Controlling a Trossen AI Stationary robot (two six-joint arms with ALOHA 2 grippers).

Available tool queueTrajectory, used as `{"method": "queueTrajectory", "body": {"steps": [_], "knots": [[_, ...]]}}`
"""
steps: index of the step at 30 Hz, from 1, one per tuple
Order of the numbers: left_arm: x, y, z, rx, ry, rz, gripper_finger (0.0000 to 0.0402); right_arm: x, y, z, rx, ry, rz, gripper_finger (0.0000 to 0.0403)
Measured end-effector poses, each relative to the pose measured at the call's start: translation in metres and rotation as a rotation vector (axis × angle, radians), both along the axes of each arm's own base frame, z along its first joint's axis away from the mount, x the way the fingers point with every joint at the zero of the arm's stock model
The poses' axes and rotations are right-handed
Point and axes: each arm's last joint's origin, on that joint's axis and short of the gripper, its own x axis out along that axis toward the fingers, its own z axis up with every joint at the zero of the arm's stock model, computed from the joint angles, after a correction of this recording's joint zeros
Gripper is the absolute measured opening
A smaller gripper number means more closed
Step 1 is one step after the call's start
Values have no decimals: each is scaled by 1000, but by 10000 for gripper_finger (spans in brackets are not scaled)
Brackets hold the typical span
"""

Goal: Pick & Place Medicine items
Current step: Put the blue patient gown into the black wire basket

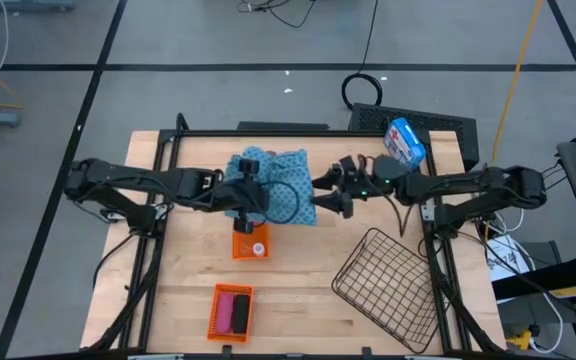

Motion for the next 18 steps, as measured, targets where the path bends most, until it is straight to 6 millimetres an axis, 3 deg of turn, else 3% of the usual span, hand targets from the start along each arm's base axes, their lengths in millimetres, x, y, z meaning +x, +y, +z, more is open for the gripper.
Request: {"method": "queueTrajectory", "body": {"steps": [10,18], "knots": [[6,4,-4,20,44,49,25,28,4,3,-52,-3,44,348],[8,3,-3,10,11,50,25,42,-4,-18,-56,87,-150,325]]}}
